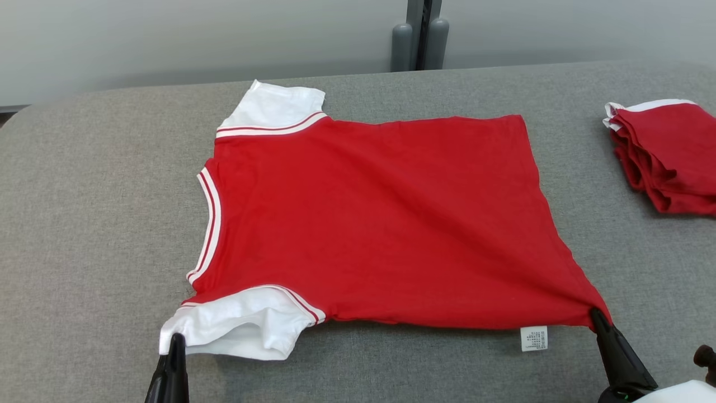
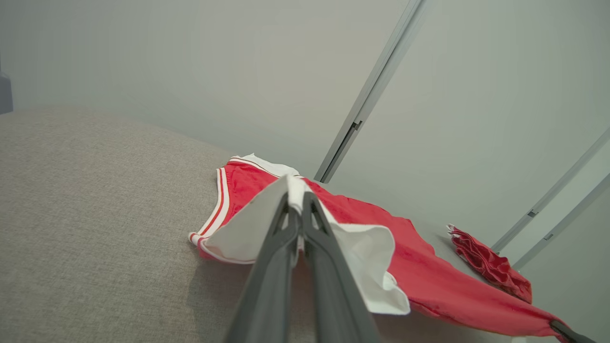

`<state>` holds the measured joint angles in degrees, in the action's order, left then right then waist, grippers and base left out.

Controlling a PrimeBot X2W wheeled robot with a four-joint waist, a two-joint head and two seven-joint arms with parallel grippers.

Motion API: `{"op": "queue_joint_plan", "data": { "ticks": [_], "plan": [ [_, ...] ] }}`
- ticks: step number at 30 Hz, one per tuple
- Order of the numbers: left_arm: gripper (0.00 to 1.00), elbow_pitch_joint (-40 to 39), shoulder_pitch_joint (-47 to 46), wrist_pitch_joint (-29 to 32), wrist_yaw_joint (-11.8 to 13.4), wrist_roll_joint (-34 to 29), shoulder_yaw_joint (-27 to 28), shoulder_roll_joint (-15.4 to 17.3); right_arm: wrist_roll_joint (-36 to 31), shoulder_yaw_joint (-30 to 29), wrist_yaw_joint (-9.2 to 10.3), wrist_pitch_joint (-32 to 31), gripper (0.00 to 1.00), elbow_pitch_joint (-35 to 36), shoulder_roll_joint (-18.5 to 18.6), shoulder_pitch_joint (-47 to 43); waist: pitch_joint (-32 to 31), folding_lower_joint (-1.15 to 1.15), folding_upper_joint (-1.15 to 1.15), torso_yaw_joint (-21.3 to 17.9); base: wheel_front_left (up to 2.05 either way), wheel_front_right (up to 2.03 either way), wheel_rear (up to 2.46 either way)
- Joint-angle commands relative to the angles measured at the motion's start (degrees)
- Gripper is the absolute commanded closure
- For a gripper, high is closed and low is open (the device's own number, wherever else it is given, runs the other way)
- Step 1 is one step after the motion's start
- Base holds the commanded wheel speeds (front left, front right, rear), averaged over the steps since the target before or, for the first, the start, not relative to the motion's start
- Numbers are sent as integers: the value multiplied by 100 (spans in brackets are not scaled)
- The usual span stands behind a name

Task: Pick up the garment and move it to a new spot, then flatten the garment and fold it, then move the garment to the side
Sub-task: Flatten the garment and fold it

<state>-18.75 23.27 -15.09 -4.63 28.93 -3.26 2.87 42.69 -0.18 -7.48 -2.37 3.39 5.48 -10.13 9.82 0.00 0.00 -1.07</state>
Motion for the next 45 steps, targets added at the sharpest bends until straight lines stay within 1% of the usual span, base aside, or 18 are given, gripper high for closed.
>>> {"op": "queue_joint_plan", "data": {
  "ticks": [1,7,16,19,24,33,38,45],
  "plan": [
    [100,69,17,-9,27,52,5,12,-58,-69,-3,-75,100,-6,-41,-28,-51,0,0,-6,0,0,0],
    [100,266,-126,-9,-30,48,-46,11,-187,-110,-3,-211,100,-203,-156,136,-127,0,0,8,0,0,0],
    [100,579,-482,-9,-157,29,-10,11,-128,-80,-3,-299,100,-463,-215,289,-112,0,0,40,0,0,0],
    [100,830,-805,-7,-219,39,-21,58,-60,7,-3,-309,100,-678,-229,413,-88,0,0,42,0,0,0],
    [100,1378,-1658,-5,-276,-46,-179,158,134,127,-3,-250,100,-1064,-236,724,3,0,0,45,0,0,0],
    [100,2477,-3109,-5,-287,-142,-346,177,342,125,-3,40,100,-1728,-243,1496,304,0,0,6,0,0,0],
    [100,3010,-3634,-5,-286,-196,-323,192,358,195,-3,177,100,-2172,-244,1943,461,0,0,-9,0,0,0],
    [100,3427,-4012,-5,-284,-264,-140,171,458,340,-3,397,100,-2650,-243,2482,547,0,0,-31,0,0,0]
  ]
}}
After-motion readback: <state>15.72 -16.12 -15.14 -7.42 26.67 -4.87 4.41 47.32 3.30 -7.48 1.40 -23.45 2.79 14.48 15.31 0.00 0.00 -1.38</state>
